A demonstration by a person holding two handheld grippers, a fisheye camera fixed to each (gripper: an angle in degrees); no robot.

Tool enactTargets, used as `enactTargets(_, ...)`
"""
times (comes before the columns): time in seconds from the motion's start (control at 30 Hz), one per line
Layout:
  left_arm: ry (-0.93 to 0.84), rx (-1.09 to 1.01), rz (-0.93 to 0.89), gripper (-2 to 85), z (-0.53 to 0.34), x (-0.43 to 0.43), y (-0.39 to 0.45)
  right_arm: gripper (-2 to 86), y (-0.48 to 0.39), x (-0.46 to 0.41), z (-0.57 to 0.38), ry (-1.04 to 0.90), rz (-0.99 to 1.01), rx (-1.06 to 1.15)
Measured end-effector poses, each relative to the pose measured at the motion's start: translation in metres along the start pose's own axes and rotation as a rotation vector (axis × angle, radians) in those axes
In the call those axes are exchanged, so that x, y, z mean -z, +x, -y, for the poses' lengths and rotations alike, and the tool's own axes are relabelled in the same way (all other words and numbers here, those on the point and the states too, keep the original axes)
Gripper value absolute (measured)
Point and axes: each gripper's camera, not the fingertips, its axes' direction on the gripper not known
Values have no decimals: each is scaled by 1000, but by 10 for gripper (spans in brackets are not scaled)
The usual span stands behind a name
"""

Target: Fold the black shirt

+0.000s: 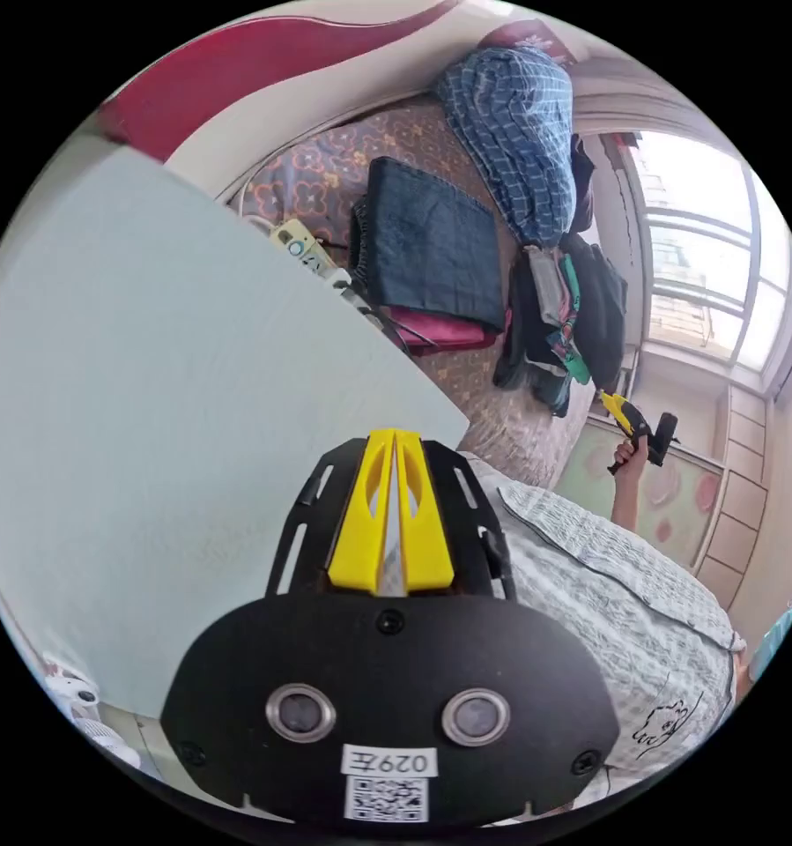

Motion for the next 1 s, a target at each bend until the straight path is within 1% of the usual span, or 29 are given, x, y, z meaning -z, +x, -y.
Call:
enactTargets(0.03,32,31,-65,-10,-15,1,-11,134,-17,17,9,68,-112,37)
enactTargets(0.07,67,57,-115,-10,-28,1,-21,157,-34,25,20,98,-210,66)
enactTargets(0.1,81,70,-135,-10,-34,1,-25,169,-42,26,27,92,-256,76)
enactTargets(0.17,128,109,-195,-10,-58,-1,-37,192,-73,11,54,16,-387,120)
enactTargets(0.23,154,117,-230,-10,-75,-4,-42,195,-93,-13,70,-43,-462,160)
enactTargets(0.3,168,127,-262,-10,-93,-8,-48,187,-104,-50,82,-192,-529,174)
enactTargets(0.33,175,137,-283,-10,-107,-10,-54,176,-110,-73,86,-263,-645,169)
enactTargets(0.37,186,155,-303,-10,-122,-12,-61,145,-122,-85,85,-291,-778,199)
enactTargets(0.4,192,166,-312,-10,-130,-12,-64,130,-128,-87,85,-299,-786,194)
enactTargets(0.43,206,186,-331,-10,-146,-13,-72,108,-139,-81,83,-267,-776,168)
enactTargets(0.47,223,201,-349,-10,-164,-14,-79,88,-150,-64,79,-172,-730,131)
enactTargets(0.5,231,209,-356,-10,-173,-14,-82,79,-153,-53,76,-124,-671,95)
enactTargets(0.53,247,227,-367,-10,-192,-14,-90,62,-157,-29,71,-31,-494,22)
enactTargets(0.57,262,247,-376,-10,-210,-14,-98,46,-160,-8,62,67,-273,-21)
enactTargets(0.6,271,257,-380,-10,-219,-14,-102,41,-162,1,58,113,-160,-38)
enactTargets(0.67,306,298,-415,-10,-254,-17,-119,24,-180,17,40,220,244,-48)
enactTargets(0.7,313,305,-430,-10,-262,-18,-123,20,-191,17,36,233,317,-26)
enactTargets(0.73,326,310,-461,-10,-277,-19,-129,15,-221,15,29,223,404,49)
enactTargets(0.77,343,308,-485,-10,-291,-19,-133,12,-263,9,21,182,443,154)
enactTargets(0.8,352,307,-491,-10,-299,-19,-135,10,-286,4,17,154,455,213)
enactTargets(0.83,369,304,-494,-10,-314,-17,-137,8,-336,-10,6,85,479,331)
enactTargets(0.87,382,300,-491,-10,-329,-15,-138,7,-391,-31,-9,-13,512,456)
enactTargets(0.9,386,297,-489,-10,-337,-14,-139,7,-419,-44,-18,-74,534,518)
enactTargets(0.97,405,284,-484,-10,-367,-8,-142,5,-532,-110,-64,-351,612,742)
enactTargets(1.0,413,282,-481,-10,-375,-6,-143,5,-560,-129,-79,-415,618,793)
